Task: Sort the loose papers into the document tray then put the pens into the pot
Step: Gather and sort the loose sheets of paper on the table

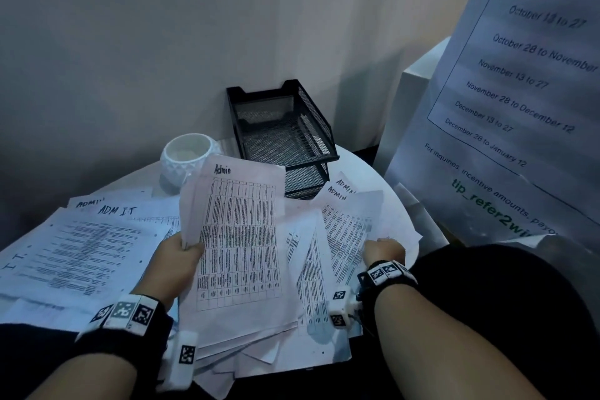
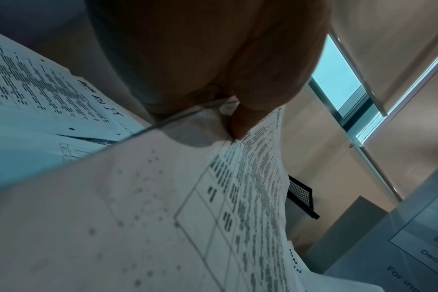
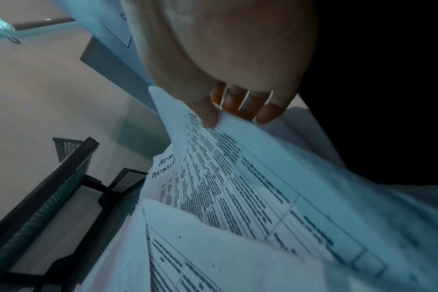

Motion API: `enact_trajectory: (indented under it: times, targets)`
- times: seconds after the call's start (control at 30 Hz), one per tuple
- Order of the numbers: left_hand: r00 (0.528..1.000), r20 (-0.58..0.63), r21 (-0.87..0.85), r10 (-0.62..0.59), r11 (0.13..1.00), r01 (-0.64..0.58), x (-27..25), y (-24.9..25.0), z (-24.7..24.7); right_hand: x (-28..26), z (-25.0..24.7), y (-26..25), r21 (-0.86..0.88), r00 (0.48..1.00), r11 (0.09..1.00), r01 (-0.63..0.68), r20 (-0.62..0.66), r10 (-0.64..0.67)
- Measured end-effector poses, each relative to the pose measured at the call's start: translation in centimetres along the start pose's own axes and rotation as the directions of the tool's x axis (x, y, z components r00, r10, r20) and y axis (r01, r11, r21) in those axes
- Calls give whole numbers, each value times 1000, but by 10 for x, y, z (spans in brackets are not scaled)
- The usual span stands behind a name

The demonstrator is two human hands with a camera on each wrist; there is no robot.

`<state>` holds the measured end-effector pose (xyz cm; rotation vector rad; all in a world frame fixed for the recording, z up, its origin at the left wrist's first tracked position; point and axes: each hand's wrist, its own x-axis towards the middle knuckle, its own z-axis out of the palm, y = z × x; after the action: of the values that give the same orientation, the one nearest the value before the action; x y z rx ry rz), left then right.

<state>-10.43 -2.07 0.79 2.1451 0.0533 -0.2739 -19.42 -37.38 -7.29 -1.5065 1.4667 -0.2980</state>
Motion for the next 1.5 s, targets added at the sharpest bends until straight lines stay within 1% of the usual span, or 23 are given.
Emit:
enact_trajectory:
  times: [0.07,0.13,0.2,0.27,0.33,0.4,0.43,0.47,0.5,0.53,0.63,0.77,0.87,0.97,1.07,1.13,1.2,1.3,1.37,1.43,1.5]
  targets:
    - [1000,0,-17,-2,1000,2,0,2,0,-10,-5,-10,81,994,994,74,-81,-67]
    - [1000,-12,-14,-10,1000,10,1,5,0,-19,-8,-26,123,973,976,178,-170,-155]
    - [999,-33,7,-14,1000,14,2,7,1,-30,-13,-49,121,930,933,338,-196,-311]
    - [998,-52,27,-18,999,19,4,7,0,-42,-20,-74,113,849,849,516,-199,-490]
    - [997,-76,46,-19,999,23,5,5,-1,-54,-28,-93,131,738,729,672,-198,-645]
    - [994,-101,59,-30,998,36,4,3,-4,-65,-36,-109,190,648,620,761,-205,-733]
    - [993,-117,56,-36,997,43,4,3,-5,-68,-39,-115,222,619,580,784,-210,-757]
    - [991,-131,47,-41,998,48,3,4,-7,-71,-40,-121,259,602,550,794,-211,-770]
    - [989,-144,33,-44,998,49,2,6,-8,-73,-40,-126,304,603,536,787,-201,-772]
    - [987,-153,14,-46,999,48,0,8,-9,-76,-41,-130,359,616,532,767,-177,-768]
    - [988,-155,-19,-25,1000,22,-5,14,-11,-84,-40,-134,510,666,541,669,-87,-741]
    - [992,-128,-63,25,997,-33,-10,22,-12,-85,-35,-131,613,756,578,538,-48,-653]
    - [991,-127,-60,38,997,-46,-9,23,-11,-90,-39,-134,678,802,594,434,9,-597]
    - [988,-152,-53,1,999,-9,-3,18,-12,-94,-50,-145,723,816,566,396,6,-578]
    - [989,-148,-64,-24,998,14,-1,16,-11,-93,-59,-156,762,810,522,384,-6,-587]
    - [990,-137,-85,-22,996,10,-2,20,-11,-93,-57,-157,772,804,520,366,19,-595]
    - [996,-91,-170,-10,985,-5,-2,24,-11,-92,-49,-151,742,803,571,351,75,-591]
    - [1000,10,-297,-15,955,17,-5,31,-12,-89,-25,-128,643,821,698,314,185,-540]
    - [999,47,-330,-3,944,18,-9,35,-11,-91,-6,-111,573,823,774,271,279,-495]
    - [998,58,-353,-12,935,32,-16,39,-9,-94,12,-96,518,815,821,240,352,-460]
    - [994,108,-446,-14,893,61,-22,42,-4,-99,26,-84,501,809,844,193,405,-425]
